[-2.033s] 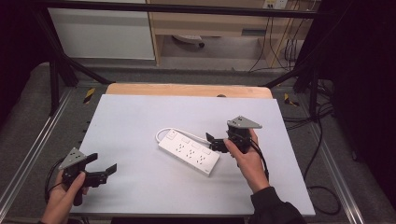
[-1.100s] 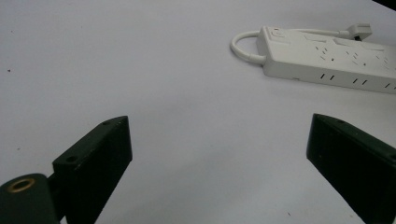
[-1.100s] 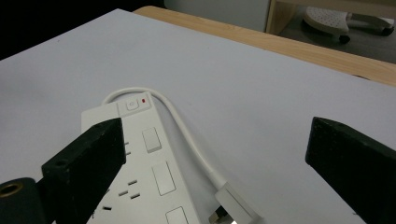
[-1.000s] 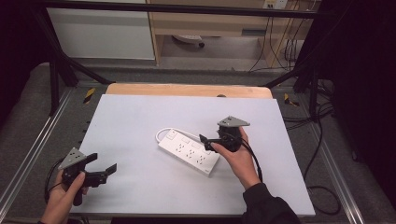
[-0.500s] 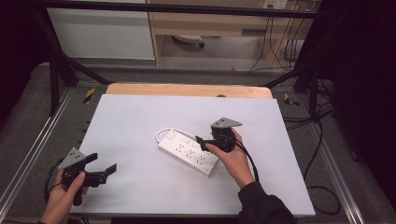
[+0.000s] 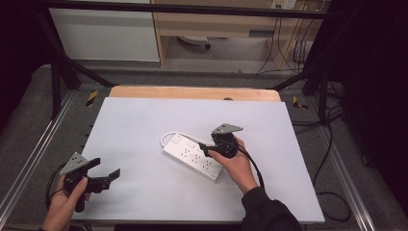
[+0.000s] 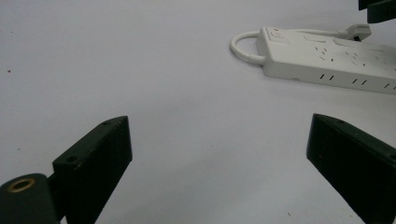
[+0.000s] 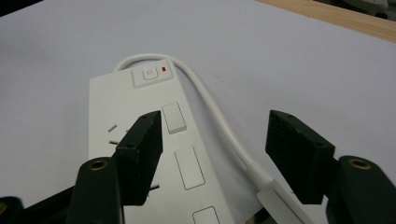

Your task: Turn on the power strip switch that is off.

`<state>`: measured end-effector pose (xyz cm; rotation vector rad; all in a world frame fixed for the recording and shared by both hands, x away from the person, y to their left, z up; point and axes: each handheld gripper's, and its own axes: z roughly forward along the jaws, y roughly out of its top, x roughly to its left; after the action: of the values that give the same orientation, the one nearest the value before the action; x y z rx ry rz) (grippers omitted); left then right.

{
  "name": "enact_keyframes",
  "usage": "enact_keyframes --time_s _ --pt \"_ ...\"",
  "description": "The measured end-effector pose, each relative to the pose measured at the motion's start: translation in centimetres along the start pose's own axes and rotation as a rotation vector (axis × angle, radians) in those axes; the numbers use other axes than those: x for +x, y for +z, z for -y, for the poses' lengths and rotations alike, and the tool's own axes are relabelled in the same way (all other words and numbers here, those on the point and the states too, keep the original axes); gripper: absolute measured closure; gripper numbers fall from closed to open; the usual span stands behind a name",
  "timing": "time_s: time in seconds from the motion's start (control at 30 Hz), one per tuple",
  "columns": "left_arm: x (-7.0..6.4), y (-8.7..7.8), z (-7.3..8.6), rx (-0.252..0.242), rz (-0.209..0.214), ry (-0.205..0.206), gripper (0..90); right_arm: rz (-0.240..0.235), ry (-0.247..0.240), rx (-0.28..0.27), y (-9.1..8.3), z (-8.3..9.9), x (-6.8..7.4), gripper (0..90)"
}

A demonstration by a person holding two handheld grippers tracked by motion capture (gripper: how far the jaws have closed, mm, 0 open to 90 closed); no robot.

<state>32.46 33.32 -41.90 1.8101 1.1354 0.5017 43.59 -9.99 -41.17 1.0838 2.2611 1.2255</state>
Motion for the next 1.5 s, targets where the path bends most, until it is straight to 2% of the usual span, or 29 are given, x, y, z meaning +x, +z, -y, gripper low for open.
enact_keyframes --time_s 0.23,0.37,0.73,1.0,1.17,1.5 --pt "0.0 0.0 0.0 0.0 0.0 0.0 6.9 -0.015 -0.006 0.012 0.5 0.3 0.3 49.0" --pt "0.0 0.0 0.0 -0.001 -0.001 0.0 6.9 -0.022 -0.02 0.018 0.8 0.5 0.5 58.3" --pt "0.0 0.0 0.0 -0.001 0.0 0.001 6.9 -0.05 -0.035 0.012 1.3 0.9 0.9 73.3" --pt "0.0 0.0 0.0 -0.001 0.001 0.001 7.0 -0.056 -0.034 0.005 1.6 1.0 1.1 80.2" --pt "0.0 0.0 0.0 0.0 0.001 0.002 6.9 -0.066 -0.051 -0.002 1.7 1.1 1.3 86.7" --pt "0.0 0.0 0.0 0.002 0.0 0.003 7.0 -0.074 -0.062 -0.004 2.1 1.2 1.5 90.0"
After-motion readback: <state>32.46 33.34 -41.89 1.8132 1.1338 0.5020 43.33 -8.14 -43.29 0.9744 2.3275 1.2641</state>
